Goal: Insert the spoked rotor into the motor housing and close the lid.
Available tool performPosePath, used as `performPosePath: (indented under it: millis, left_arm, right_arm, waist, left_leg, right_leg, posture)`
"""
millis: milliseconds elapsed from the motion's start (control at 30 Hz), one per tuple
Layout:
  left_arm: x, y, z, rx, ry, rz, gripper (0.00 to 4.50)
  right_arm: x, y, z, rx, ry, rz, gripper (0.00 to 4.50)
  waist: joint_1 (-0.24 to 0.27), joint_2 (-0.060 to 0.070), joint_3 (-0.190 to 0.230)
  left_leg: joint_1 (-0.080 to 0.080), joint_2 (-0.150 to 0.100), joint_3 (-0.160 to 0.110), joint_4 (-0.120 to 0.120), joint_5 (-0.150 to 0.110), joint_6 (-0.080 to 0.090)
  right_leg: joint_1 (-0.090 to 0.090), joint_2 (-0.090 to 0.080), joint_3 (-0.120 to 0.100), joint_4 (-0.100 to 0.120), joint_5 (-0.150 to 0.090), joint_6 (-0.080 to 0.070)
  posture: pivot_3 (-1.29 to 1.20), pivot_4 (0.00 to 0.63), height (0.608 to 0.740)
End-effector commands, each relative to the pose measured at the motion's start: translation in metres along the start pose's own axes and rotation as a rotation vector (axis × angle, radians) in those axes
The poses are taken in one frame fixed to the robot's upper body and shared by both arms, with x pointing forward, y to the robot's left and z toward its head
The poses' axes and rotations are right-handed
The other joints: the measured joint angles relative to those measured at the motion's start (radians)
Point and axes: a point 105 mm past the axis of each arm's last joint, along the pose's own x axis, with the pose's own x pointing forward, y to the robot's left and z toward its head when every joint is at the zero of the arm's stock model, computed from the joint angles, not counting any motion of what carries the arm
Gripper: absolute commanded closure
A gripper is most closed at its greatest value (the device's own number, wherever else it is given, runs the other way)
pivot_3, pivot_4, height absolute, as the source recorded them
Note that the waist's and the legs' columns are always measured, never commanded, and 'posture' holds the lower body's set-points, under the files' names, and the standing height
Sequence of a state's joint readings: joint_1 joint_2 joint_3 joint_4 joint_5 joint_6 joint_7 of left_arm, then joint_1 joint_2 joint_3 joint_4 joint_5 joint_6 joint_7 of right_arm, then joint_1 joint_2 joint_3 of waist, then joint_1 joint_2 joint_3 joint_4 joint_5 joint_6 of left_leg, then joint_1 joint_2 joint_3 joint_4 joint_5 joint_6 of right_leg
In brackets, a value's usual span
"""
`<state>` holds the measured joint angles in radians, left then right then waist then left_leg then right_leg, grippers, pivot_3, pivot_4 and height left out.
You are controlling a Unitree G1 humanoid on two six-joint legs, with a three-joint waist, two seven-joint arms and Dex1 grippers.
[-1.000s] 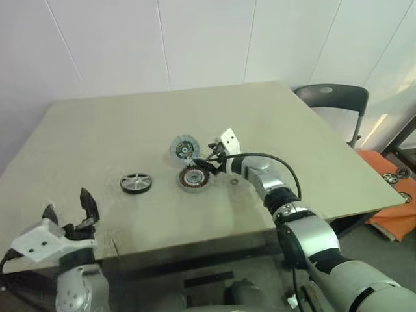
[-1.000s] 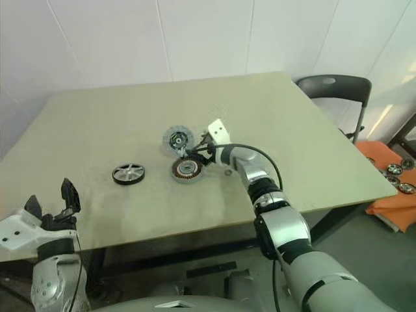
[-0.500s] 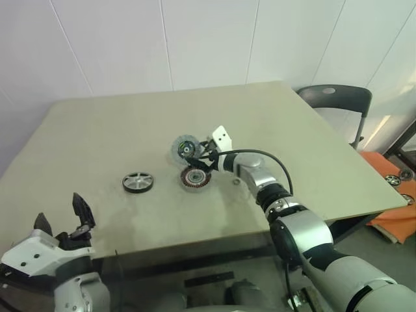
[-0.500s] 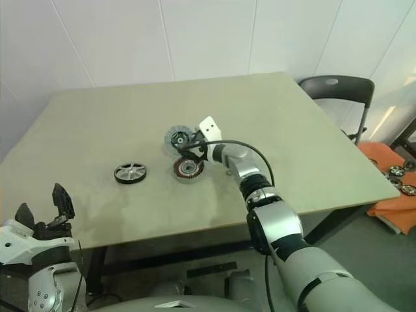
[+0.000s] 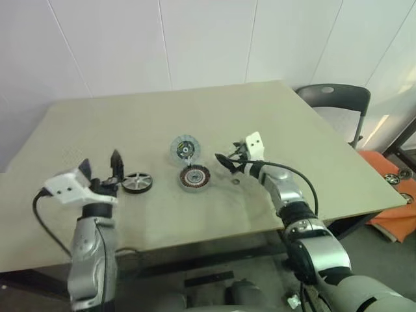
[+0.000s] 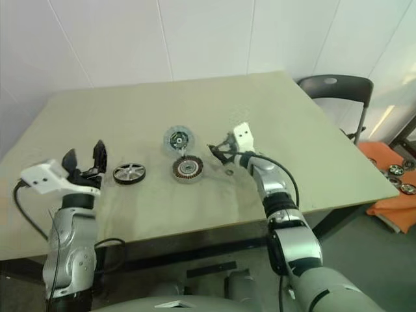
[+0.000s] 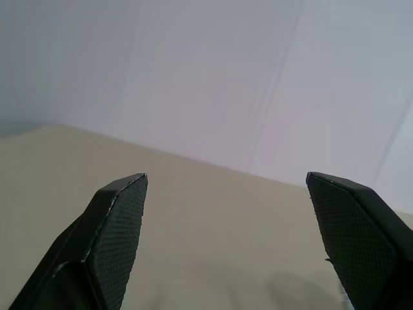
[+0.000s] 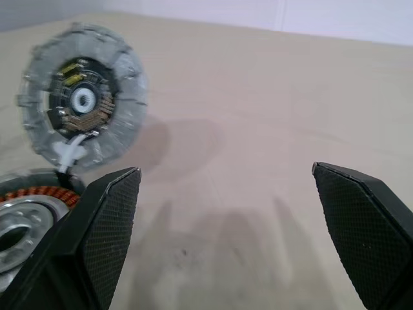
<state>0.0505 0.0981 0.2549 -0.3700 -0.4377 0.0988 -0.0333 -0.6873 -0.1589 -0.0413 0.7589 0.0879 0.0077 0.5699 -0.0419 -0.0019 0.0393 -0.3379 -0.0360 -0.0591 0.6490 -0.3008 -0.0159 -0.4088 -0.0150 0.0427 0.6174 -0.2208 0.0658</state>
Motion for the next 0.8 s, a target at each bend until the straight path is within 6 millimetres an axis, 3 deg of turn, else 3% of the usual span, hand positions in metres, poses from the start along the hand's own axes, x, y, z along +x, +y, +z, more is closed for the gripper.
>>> performPosePath:
  millis: [33,267,500,800]
  left_arm:
    - [0.02,-0.017,-0.003,-0.014,0.012,-0.106,0.32]
    - [0.046,-0.045,-0.008,-0.039,0.042,-0.268,0.32]
    - [0.029,-0.068,-0.025,-0.104,0.165,-0.437,0.32]
    - [0.027,-0.067,-0.027,-0.101,0.158,-0.418,0.32]
  right_arm:
    - [-0.014,-0.016,0.023,-0.01,-0.094,-0.093,0.06]
    - [-0.035,-0.021,0.02,0.014,-0.103,-0.193,0.06]
    - [-0.037,-0.017,0.02,0.016,-0.092,-0.189,0.06]
    - [-0.029,-0.011,0.022,0.001,-0.08,-0.143,0.06]
  waist:
    - [0.005,0.0,0.0]
    - [0.0,0.0,0.0]
    - [0.0,0.0,0.0]
    - [0.0,0.0,0.0]
  left_leg:
    - [0.0,0.0,0.0,0.0,0.0,0.0]
    - [0.0,0.0,0.0,0.001,0.0,0.0]
    - [0.0,0.0,0.0,0.0,0.0,0.0]
    - [0.0,0.0,0.001,0.001,0.0,0.0]
  right_leg:
    - [0.0,0.0,0.0,0.0,0.0,0.0]
    - [0.0,0.0,0.001,0.0,0.0,0.0]
    - [0.0,0.001,0.001,0.0,0.0,0.0]
    - [0.0,0.001,0.002,0.0,0.0,0.0]
  posture:
    - [0.0,0.0,0.74]
    - [0.0,0.0,0.74]
    - [0.0,0.0,0.74]
    - [0.0,0.0,0.74]
